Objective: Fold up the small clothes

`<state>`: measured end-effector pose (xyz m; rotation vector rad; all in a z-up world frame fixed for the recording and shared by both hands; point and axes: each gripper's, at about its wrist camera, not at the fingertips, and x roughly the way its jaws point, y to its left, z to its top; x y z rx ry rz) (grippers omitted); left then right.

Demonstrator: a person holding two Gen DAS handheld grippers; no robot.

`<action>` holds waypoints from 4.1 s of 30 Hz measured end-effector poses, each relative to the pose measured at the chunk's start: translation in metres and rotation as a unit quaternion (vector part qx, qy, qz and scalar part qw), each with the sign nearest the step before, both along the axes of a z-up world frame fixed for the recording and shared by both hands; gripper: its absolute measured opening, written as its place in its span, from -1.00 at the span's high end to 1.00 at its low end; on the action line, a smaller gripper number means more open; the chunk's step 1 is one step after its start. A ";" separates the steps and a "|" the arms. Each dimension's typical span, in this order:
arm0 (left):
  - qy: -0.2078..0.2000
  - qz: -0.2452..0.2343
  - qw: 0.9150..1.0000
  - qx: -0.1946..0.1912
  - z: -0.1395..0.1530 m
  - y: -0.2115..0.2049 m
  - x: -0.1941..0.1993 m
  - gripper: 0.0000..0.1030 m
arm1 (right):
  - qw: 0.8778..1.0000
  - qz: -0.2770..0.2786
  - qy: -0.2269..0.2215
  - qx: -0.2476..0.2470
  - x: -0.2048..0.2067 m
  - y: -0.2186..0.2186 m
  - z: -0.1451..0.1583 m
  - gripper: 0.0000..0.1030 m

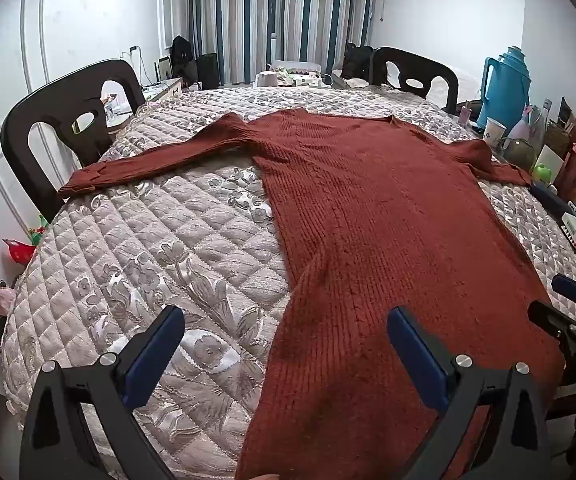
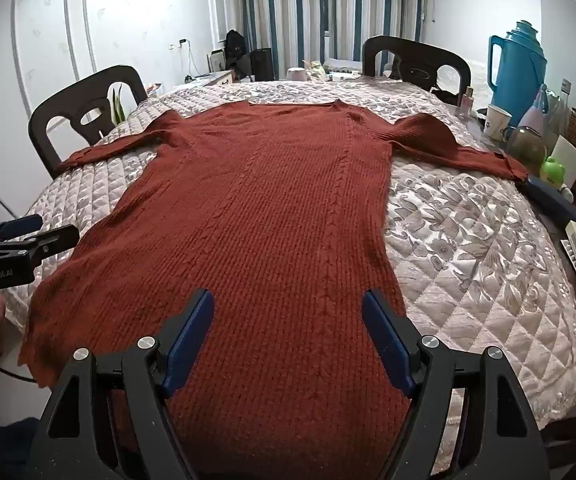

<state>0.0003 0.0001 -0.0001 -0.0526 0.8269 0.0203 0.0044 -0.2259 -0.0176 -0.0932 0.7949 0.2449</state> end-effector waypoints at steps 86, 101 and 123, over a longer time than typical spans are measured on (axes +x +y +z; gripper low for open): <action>0.004 -0.001 1.000 0.005 -0.009 0.006 0.002 -0.99 | 1.000 -0.005 -0.004 -0.001 0.008 -0.003 0.004 -0.48; 0.006 -0.001 1.000 0.006 -0.009 0.007 0.001 -0.99 | 1.000 -0.006 -0.004 -0.001 0.009 -0.001 0.005 -0.48; 0.014 0.003 1.000 0.009 -0.012 0.017 0.010 -0.99 | 1.000 0.002 -0.008 0.004 0.018 0.007 0.007 -0.48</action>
